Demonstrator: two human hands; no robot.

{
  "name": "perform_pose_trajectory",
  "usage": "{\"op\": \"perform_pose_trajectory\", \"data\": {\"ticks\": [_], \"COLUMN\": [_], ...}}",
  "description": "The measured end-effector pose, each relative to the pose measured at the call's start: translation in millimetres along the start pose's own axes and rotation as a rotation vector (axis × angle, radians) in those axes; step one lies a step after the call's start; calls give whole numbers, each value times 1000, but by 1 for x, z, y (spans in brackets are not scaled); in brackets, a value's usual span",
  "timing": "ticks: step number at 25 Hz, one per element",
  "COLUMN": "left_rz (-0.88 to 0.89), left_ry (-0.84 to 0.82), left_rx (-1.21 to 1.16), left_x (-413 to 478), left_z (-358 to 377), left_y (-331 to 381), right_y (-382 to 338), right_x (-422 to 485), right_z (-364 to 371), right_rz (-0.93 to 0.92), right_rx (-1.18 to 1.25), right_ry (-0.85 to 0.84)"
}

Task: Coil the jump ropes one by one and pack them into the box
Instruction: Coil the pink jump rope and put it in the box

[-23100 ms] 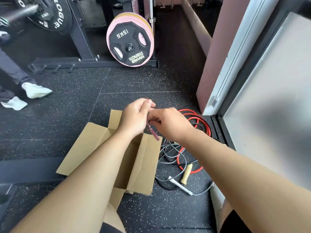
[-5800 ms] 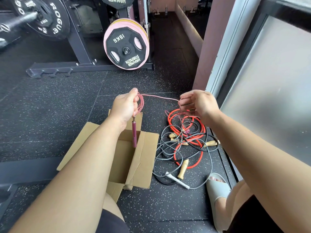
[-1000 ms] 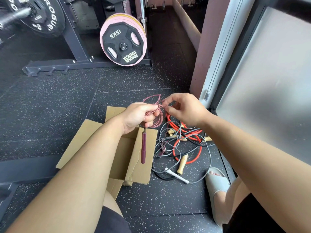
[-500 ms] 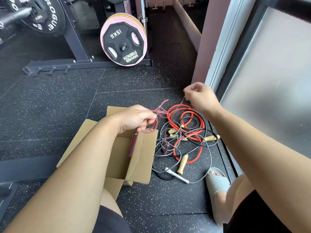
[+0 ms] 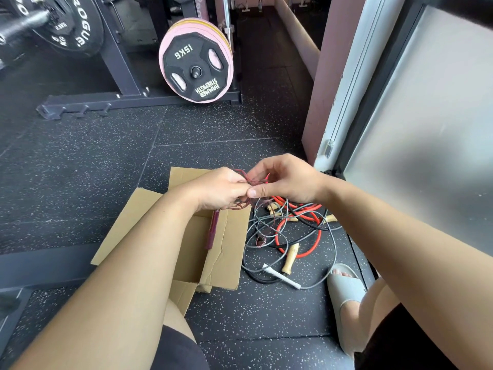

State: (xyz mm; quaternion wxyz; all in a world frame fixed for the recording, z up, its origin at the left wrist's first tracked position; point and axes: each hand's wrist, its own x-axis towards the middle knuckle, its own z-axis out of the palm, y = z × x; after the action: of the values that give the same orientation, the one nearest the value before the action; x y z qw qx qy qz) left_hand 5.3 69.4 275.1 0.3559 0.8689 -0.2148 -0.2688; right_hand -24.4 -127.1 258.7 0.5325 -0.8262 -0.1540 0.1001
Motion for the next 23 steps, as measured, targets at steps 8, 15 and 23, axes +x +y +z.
{"op": "perform_pose_trajectory", "data": {"ticks": [8, 15, 23], "left_rz": [79, 71, -100], "left_ry": [23, 68, 409], "left_rx": [-185, -200, 26], "left_x": [4, 2, 3], "left_z": [-3, -17, -32], "left_y": [4, -6, -25], "right_y": [-28, -4, 12], "right_x": [1, 11, 10], "right_z": [3, -31, -51], "right_rz": [254, 463, 560], "right_rx": [192, 136, 242], "right_ry": [278, 640, 818]}}
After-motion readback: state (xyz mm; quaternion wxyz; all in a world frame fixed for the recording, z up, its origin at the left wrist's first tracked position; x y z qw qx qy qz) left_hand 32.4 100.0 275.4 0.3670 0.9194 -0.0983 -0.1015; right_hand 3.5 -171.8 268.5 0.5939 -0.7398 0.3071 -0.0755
